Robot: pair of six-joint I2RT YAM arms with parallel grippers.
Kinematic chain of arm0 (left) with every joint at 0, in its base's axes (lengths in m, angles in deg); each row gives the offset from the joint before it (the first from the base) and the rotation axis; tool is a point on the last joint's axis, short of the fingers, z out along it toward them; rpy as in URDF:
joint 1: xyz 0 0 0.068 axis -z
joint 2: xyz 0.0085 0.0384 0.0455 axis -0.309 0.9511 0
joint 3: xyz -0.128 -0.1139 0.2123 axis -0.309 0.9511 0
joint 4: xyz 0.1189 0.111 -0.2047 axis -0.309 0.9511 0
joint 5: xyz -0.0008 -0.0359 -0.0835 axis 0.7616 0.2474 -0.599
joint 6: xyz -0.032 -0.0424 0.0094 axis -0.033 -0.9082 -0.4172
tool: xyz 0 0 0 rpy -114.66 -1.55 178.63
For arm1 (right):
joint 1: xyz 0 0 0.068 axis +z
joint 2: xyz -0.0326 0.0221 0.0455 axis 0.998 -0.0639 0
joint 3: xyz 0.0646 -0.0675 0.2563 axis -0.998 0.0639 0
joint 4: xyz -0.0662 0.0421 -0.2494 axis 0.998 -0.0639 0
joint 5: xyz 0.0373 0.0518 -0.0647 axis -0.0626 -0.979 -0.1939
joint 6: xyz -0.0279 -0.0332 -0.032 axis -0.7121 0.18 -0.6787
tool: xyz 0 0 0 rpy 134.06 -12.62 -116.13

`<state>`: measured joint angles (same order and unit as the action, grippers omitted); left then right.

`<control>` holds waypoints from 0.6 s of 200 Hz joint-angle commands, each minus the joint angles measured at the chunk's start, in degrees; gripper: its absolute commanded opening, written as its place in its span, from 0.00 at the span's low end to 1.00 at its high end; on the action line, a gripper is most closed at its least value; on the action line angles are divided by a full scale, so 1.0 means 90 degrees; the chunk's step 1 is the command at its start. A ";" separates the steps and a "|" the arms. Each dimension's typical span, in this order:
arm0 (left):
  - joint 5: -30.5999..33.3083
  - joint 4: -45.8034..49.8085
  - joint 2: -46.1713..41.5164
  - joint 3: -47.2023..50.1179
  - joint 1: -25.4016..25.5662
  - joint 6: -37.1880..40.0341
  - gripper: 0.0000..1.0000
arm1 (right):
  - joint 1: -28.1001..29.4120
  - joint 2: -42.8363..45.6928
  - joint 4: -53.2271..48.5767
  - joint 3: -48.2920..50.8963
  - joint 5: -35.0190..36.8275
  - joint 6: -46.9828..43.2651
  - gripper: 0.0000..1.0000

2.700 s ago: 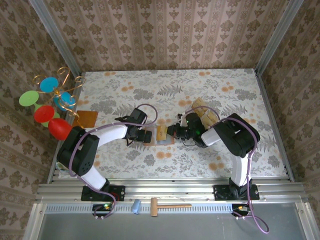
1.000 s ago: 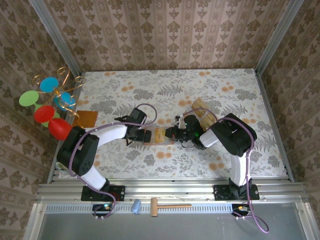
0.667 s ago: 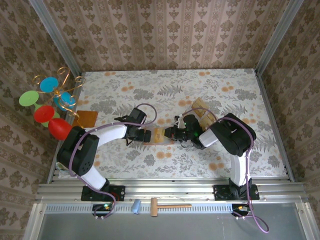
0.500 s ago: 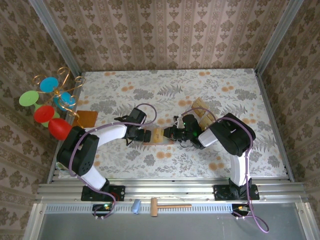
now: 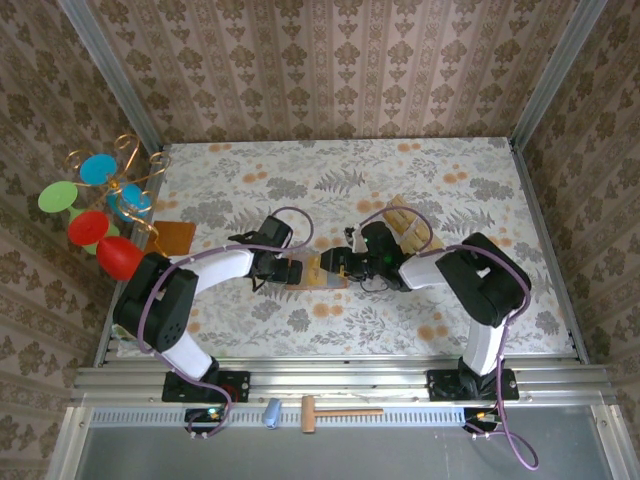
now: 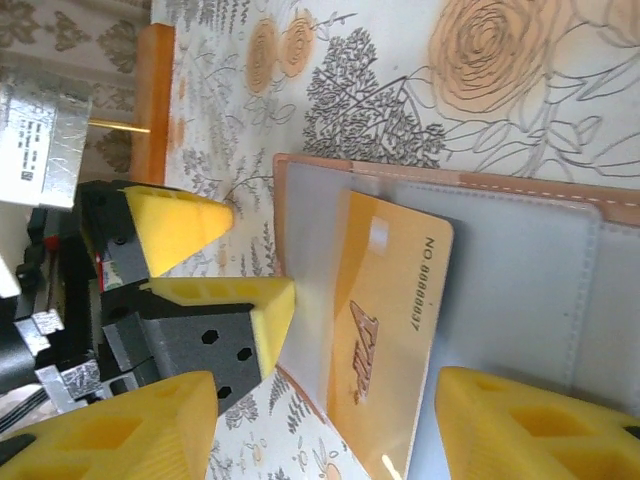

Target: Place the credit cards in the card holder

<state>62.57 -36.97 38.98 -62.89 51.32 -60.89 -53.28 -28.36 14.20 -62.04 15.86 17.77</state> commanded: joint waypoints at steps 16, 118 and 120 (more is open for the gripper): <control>0.0135 0.0141 0.0122 0.0308 -0.0133 -0.0039 0.95 | -0.0001 0.0384 -0.1455 -0.0322 0.0376 -0.0570 0.65; -0.0028 -0.0091 0.0004 0.0322 -0.0206 -0.0090 0.95 | 0.0254 0.0261 -0.4128 -0.1595 0.1670 -0.1343 0.08; -0.0030 -0.0088 0.0009 0.0322 -0.0206 -0.0095 0.95 | 0.0265 0.0249 -0.4152 -0.1614 0.1696 -0.1347 0.07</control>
<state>61.83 -38.72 38.21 -61.76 50.53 -60.91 -52.27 -24.84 -15.15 -73.54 26.17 8.22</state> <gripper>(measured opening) 0.953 0.116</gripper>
